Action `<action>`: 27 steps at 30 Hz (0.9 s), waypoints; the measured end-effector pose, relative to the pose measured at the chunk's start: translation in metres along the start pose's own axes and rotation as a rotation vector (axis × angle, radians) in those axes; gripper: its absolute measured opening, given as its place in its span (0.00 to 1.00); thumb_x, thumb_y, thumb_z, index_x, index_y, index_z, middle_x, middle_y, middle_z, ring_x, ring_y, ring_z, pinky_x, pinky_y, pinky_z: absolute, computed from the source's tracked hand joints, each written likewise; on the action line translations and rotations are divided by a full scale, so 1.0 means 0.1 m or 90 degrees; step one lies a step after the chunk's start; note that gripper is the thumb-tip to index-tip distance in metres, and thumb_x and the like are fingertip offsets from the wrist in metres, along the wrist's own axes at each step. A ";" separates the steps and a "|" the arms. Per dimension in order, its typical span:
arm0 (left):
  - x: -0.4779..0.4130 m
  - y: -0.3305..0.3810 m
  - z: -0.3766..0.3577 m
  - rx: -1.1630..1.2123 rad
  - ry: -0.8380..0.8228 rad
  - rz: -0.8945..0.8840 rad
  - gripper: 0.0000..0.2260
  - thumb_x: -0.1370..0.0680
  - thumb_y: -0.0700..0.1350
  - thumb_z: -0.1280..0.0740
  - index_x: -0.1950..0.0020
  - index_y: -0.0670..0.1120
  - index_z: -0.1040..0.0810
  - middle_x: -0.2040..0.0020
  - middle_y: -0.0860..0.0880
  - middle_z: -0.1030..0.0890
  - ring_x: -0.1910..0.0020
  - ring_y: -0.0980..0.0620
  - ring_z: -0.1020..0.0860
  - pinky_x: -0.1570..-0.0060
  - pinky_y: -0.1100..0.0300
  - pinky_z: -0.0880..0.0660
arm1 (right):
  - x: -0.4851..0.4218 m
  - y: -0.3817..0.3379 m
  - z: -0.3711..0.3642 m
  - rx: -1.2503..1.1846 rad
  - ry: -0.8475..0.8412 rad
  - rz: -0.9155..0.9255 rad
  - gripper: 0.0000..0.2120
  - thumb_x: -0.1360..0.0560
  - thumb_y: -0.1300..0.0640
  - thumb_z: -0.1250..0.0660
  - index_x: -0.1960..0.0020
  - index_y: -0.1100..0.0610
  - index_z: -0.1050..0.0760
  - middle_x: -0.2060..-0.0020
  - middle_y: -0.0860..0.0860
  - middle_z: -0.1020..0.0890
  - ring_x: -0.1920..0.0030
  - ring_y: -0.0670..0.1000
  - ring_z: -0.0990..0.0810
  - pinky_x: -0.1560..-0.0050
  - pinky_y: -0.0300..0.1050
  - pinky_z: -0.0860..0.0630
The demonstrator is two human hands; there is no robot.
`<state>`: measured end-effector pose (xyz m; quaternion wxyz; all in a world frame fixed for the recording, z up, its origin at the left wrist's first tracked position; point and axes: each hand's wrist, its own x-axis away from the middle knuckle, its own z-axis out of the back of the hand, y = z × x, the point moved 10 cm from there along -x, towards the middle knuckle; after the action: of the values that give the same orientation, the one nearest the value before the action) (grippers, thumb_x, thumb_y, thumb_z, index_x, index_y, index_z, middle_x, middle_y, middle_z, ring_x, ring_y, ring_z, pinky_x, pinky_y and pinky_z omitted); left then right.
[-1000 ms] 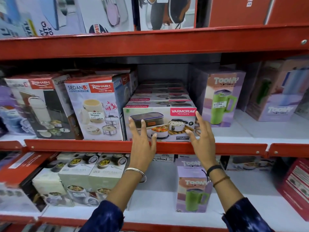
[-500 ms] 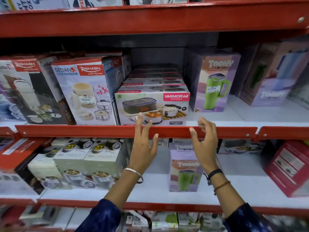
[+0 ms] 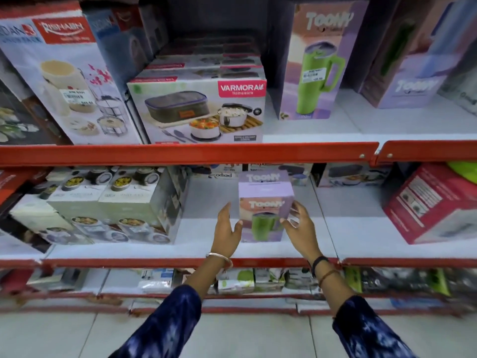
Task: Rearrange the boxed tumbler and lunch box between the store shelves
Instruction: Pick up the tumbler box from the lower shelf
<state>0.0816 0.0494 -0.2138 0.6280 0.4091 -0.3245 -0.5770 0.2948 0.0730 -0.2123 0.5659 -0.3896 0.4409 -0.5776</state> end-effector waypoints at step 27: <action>0.70 1.02 0.83 0.107 0.217 -0.063 0.07 0.26 0.45 0.29 0.50 0.47 0.16 0.58 0.48 0.14 0.59 0.48 0.16 0.56 0.41 0.19 | 0.59 -0.85 0.77 -0.241 0.015 0.105 0.11 0.27 0.63 0.32 0.46 0.55 0.20 0.49 0.54 0.16 0.53 0.46 0.16 0.57 0.40 0.19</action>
<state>0.0641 -0.0311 -0.0896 0.6084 0.5673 -0.2404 -0.5003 0.3383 0.0061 -0.1107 0.5226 -0.4450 0.5784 -0.4408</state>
